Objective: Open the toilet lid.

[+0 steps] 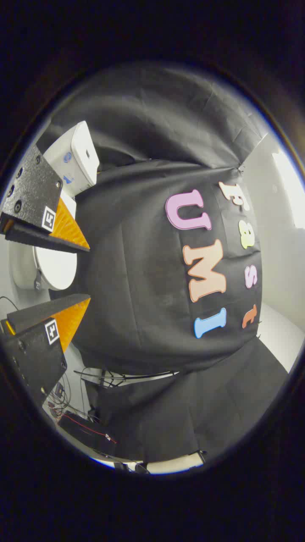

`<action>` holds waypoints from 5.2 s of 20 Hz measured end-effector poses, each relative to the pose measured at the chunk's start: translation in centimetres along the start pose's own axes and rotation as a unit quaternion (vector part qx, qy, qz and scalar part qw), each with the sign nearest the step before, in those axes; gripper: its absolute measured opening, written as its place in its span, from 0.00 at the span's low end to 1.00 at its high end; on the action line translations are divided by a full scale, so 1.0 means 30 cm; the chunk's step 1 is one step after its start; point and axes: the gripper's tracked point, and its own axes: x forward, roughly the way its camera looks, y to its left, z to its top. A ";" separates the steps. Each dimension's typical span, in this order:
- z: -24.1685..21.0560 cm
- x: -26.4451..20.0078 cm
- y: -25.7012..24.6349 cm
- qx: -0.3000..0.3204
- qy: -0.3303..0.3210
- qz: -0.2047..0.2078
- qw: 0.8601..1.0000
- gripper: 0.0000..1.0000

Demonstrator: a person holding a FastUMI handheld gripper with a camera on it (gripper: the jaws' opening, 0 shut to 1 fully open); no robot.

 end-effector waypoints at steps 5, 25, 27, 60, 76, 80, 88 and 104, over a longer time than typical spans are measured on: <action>-0.063 0.007 -0.018 0.019 0.017 -0.006 1.000 0.60; -0.198 0.030 -0.081 0.096 0.059 -0.017 0.994 0.60; -0.217 0.036 -0.090 0.116 0.064 -0.015 0.991 0.60; -0.769 0.500 -0.002 0.506 0.123 -0.044 0.853 0.57; -0.823 0.646 -0.091 0.602 0.131 -0.031 0.787 0.10; -0.823 0.651 -0.088 0.603 0.129 -0.022 0.787 0.04; -0.609 0.636 -0.007 0.526 0.105 0.010 0.844 0.01; -0.130 0.583 0.430 0.299 0.077 0.082 0.947 0.01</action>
